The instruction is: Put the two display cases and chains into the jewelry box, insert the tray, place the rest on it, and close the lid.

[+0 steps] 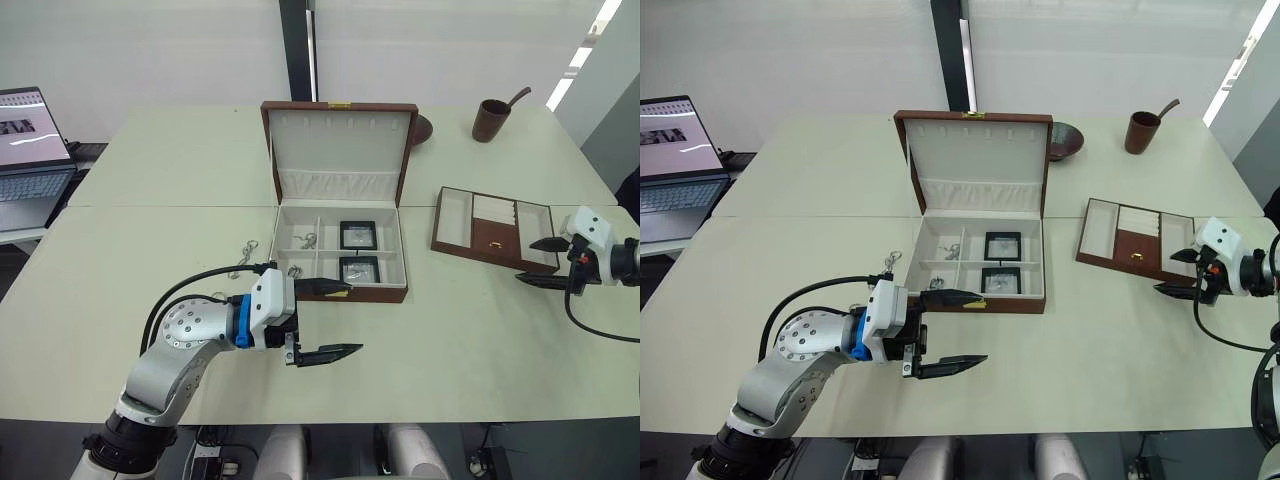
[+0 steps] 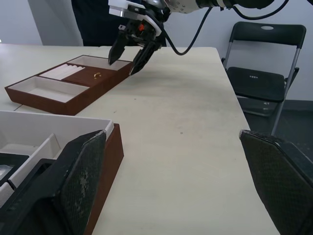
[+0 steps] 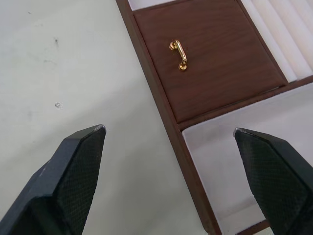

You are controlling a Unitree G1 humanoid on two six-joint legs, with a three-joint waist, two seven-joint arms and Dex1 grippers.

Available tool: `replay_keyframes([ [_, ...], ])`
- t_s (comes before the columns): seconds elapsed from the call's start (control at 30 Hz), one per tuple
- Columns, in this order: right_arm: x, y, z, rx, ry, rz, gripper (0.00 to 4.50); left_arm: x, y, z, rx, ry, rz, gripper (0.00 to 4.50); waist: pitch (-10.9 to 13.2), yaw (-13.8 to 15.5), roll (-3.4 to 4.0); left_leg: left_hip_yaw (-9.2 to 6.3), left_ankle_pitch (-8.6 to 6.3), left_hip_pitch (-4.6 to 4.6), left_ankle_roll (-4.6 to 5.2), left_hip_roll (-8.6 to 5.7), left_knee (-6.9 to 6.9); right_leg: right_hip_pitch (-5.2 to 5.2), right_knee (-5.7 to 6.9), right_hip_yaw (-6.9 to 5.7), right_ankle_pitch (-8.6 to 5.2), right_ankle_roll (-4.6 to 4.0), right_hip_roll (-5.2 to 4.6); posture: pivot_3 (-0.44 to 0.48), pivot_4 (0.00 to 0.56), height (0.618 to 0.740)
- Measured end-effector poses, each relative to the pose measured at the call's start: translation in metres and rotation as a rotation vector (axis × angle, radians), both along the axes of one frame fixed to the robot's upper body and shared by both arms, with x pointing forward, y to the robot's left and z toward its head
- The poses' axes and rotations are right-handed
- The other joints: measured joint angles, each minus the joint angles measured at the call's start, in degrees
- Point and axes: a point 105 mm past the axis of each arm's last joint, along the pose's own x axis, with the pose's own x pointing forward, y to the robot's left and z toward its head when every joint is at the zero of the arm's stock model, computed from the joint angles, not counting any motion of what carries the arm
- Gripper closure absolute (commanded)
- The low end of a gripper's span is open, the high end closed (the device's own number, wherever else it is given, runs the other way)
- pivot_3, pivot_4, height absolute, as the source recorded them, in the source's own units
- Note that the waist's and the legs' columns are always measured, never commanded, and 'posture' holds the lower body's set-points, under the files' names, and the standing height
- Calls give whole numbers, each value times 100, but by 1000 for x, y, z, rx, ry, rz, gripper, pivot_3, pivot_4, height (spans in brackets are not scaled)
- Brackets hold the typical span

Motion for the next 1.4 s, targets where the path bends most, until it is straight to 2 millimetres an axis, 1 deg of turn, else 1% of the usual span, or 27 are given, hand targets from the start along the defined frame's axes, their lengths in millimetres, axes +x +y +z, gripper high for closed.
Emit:
replay_keyframes([
  [0.23, 4, -1, -12, -46, 8, -18, 55, 0, -1, 1, 3, 2, 2, 0, 0, 0, 0, 1, 0, 0, 0, 0, 0, 0, 0, 1, 0, 0, 0, 0, 150, 740],
  [0.27, 4, 0, -14, -48, 8, -19, 433, 1, -1, 1, 5, 5, 5, 0, 0, 0, 0, 1, 0, 1, 0, 0, 0, 0, 1, 1, 0, 0, 0, 0, 150, 740],
  [0.33, 5, 1, -17, -46, 13, -24, 907, 2, -1, 2, 6, 6, 10, 0, 0, 0, 1, 1, 0, 1, 0, 0, 0, 0, 1, 1, 0, 0, 0, 0, 150, 740],
  [0.37, 5, 1, -18, -45, 14, -26, 1287, 2, -1, 2, 5, 6, 14, 0, 0, 0, 0, 1, 0, 1, 0, 0, 0, 0, 1, 1, 0, 0, 0, 0, 150, 740],
  [0.43, 7, 1, -16, -47, 9, -28, 2011, 2, -1, 2, 5, 7, 19, 0, 0, 0, 1, 1, 0, 1, 0, 0, 0, 0, 1, 1, 0, 0, 0, 0, 150, 740],
  [0.5, 9, 2, -14, -48, 4, -25, 2573, 3, -1, 2, 5, 8, 22, 0, 0, 0, 1, 1, 0, 2, 0, 0, 0, 0, 1, 2, 0, 0, 0, 0, 150, 740],
  [0.63, 9, 3, -14, -51, 1, -24, 3574, 4, -1, 2, 3, 6, 27, 0, 0, 2, 1, 0, 0, 1, 0, 0, 0, 0, 1, 0, 0, 0, 0, 0, 150, 740],
  [0.77, 9, 4, -13, -53, -3, -12, 4462, 6, -2, 6, -4, -7, 31, 0, -1, 1, 1, 1, 0, 2, 0, 0, 1, 0, 1, 2, 0, 0, 0, 0, 150, 740],
  [1.0, 7, 4, -14, -41, 9, -5, 4487, 7, -3, 8, -10, -12, 31, 0, -1, 1, 1, 1, 0, 1, 0, 0, 0, 0, 1, 1, 0, 0, 0, 0, 150, 740],
  [1.13, 4, 4, -13, -1, 32, -7, 4487, 8, -5, 9, -25, -11, 30, 0, -1, 2, 2, 1, 0, 1, 0, 0, 0, 0, 1, 1, 0, 0, 0, 0, 150, 740],
  [1.3, -4, -1, 2, 28, 33, 7, 4487, 10, -4, 8, -41, -8, 44, 0, 1, 6, 8, 1, 0, 0, 0, 0, 1, 0, 1, 2, 0, 0, -2, 0, 150, 740],
  [1.4, -11, 0, 12, 32, 23, 39, 4487, 11, -1, 7, -52, 0, 75, 0, 1, -1, 9, 0, 0, 1, 0, 2, 0, 0, 1, 2, 0, 0, -1, 0, 150, 740],
])
